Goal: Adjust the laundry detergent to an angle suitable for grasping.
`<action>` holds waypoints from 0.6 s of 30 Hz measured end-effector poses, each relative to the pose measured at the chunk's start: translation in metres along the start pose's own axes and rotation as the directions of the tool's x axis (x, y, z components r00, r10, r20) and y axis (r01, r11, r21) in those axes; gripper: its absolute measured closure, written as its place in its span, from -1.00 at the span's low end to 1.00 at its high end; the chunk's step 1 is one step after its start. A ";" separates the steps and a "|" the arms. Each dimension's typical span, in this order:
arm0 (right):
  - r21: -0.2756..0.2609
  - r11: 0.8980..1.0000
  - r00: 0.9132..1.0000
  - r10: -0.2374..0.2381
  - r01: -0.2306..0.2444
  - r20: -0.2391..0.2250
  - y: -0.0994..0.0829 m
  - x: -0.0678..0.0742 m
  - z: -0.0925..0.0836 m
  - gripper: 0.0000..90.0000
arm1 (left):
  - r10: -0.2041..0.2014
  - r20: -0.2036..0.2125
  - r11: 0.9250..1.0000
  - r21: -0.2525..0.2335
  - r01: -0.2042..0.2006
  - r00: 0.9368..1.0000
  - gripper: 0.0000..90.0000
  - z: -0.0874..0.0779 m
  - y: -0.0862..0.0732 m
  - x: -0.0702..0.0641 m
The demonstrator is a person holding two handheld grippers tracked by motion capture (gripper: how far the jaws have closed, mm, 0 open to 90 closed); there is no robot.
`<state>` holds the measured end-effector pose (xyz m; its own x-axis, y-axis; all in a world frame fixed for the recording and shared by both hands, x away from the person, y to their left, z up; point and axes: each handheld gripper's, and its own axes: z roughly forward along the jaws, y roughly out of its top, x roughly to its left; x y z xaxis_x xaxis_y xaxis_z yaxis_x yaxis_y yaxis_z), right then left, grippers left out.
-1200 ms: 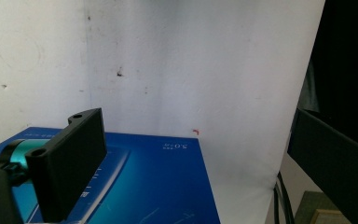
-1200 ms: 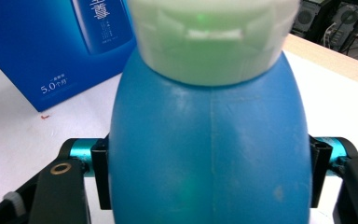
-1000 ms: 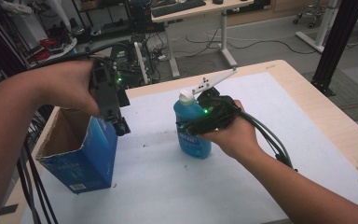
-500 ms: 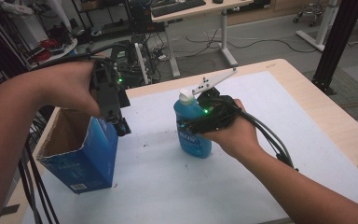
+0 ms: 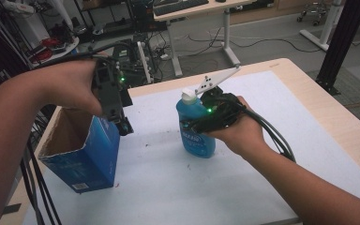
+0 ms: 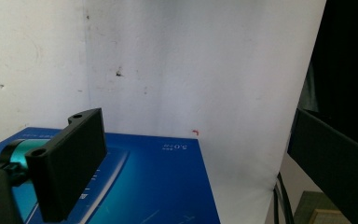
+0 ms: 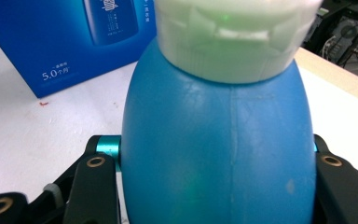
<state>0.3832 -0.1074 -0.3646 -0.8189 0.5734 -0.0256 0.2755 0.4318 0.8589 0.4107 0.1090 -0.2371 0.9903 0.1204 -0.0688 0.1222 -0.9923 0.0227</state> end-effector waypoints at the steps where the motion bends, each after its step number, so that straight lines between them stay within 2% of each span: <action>1: 0.001 1.000 1.000 -0.002 0.002 -0.005 0.001 0.000 -0.001 -0.02 | 0.000 0.001 1.000 -0.001 0.000 1.000 -0.90 0.000 0.000 0.000; 4: -0.009 0.999 0.999 -0.034 0.034 -0.033 0.005 -0.001 -0.005 -0.02 | -0.003 0.000 1.000 0.006 0.003 1.000 -0.90 0.000 0.000 0.000; 7: -0.024 0.998 0.995 -0.058 0.056 -0.087 0.009 -0.003 -0.010 -0.02 | 0.000 -0.003 1.000 0.003 0.000 1.000 -0.90 0.000 0.001 -0.001; 10: -0.031 0.995 0.983 -0.103 0.099 -0.152 0.012 -0.002 -0.013 -0.01 | 0.003 -0.002 1.000 0.004 -0.003 1.000 -0.90 0.000 0.002 -0.001; 13: -0.047 0.991 0.966 -0.131 0.124 -0.225 0.012 -0.002 -0.015 -0.01 | 0.006 0.001 1.000 0.006 -0.006 1.000 -0.90 0.000 0.003 -0.002; 18: -0.064 0.982 0.926 -0.190 0.179 -0.327 0.011 0.002 -0.013 -0.01 | 0.004 0.001 1.000 0.012 -0.004 1.000 -0.90 0.002 0.003 0.000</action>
<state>0.3779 -0.1111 -0.3486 -0.9750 0.2213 -0.0197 0.0917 0.4816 0.8716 0.4110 0.1058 -0.2385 0.9908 0.1166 -0.0693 0.1177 -0.9930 0.0113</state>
